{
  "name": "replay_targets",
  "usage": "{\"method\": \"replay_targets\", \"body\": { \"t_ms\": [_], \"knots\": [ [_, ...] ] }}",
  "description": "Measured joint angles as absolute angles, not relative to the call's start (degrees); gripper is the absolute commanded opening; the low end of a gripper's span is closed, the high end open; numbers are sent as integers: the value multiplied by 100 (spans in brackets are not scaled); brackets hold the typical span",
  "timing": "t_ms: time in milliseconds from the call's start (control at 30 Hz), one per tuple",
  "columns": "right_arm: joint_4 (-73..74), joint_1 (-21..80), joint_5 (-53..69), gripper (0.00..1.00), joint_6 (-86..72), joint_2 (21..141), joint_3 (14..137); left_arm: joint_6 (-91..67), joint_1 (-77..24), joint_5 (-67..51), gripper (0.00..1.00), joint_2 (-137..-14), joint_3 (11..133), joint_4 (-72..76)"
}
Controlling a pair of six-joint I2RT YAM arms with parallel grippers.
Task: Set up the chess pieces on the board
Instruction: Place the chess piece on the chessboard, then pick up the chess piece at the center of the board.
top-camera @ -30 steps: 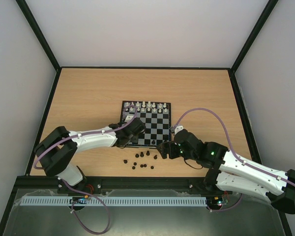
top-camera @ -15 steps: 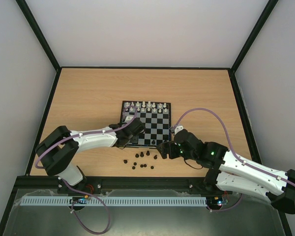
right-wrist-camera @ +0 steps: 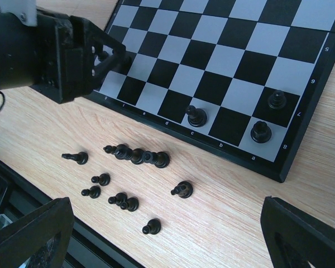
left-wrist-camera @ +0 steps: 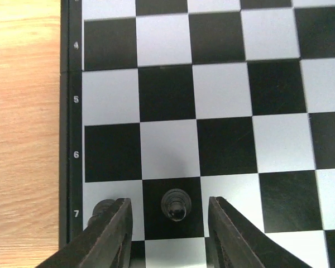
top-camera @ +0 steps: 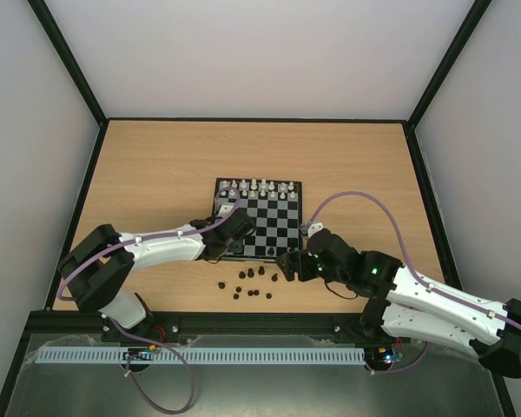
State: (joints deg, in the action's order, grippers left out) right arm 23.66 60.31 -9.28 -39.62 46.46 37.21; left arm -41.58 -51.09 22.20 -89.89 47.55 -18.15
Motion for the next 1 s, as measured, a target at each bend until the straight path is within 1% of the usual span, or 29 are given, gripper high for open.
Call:
{"method": "replay_targets", "body": {
  "t_ms": [200, 233, 333, 400, 433, 600, 800, 1000],
  "knots": [
    [2366, 6031, -923, 93, -3962, 4646, 3719, -4134, -5166, 2344, 45, -8482, 4823, -1953],
    [2366, 6031, -923, 93, -3962, 4646, 3719, -4134, -5203, 2366, 47, -8392, 4873, -2014],
    [2366, 6031, -926, 93, -3962, 4646, 3719, -4152, -5341, 2432, 54, -8130, 5006, -2139],
    [2366, 6031, -926, 93, -3962, 4646, 3719, -4198, -5516, 2453, 63, -7918, 5050, -2255],
    [2366, 6031, -928, 93, -3962, 4646, 3719, -4239, -5616, 2456, 66, -7817, 5050, -2309],
    [2366, 6031, -932, 93, -3962, 4646, 3719, -4580, -6254, 2447, 73, -7185, 4860, -2624],
    [2366, 6031, -954, 93, -3964, 4646, 3719, -5266, -7083, 2324, 75, -6200, 4010, -2858],
    [2368, 6031, -963, 93, -3964, 4646, 3719, -6189, -7972, 2296, 68, -5798, 3406, -3052]
  ]
}}
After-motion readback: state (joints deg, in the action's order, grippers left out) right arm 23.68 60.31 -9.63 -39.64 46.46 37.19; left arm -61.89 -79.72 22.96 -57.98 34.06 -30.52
